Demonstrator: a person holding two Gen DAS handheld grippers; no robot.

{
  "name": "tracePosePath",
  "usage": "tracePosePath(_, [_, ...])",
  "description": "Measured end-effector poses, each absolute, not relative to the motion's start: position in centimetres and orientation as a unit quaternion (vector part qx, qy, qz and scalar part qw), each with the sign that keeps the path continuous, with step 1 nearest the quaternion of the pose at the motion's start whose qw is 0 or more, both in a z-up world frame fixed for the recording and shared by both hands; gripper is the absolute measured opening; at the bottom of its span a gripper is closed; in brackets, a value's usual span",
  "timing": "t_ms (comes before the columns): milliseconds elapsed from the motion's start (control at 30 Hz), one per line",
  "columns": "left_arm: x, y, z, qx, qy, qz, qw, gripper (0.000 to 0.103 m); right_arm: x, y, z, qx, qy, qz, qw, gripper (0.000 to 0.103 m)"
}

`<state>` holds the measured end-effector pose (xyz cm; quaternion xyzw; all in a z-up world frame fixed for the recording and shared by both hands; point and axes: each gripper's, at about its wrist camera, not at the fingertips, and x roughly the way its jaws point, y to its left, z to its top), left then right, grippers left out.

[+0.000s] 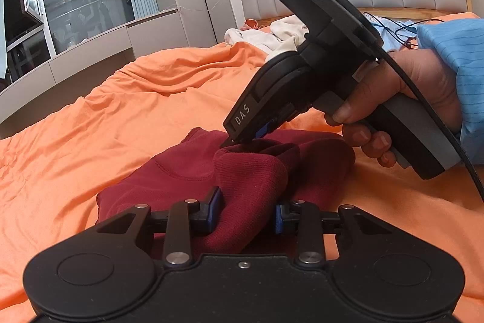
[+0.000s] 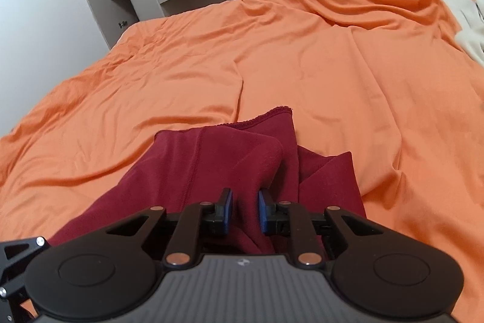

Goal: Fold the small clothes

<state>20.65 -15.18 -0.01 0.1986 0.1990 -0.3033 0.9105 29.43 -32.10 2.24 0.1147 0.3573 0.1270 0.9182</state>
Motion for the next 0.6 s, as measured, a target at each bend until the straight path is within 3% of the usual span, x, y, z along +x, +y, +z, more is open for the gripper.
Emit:
tracePosePath(133, [20.6,-14.9,0.1,0.194,0.197,-0.305,0.911,0.028,29.6,-32.5,1.8,0.125,0.364,0.123,0.915,0.021])
tracePosePath(267, [20.9,-15.5,0.6,0.188,0.19,-0.306,0.914,0.02,29.4,-33.1,2.0,0.134,0.352,0.12,0.918,0.01])
tracePosePath(600, [21.1,-17.2,1.7,0.16,0.153,-0.32,0.921,0.018,27.6,-35.1,4.7,0.132,0.288,0.098,0.943,0.007])
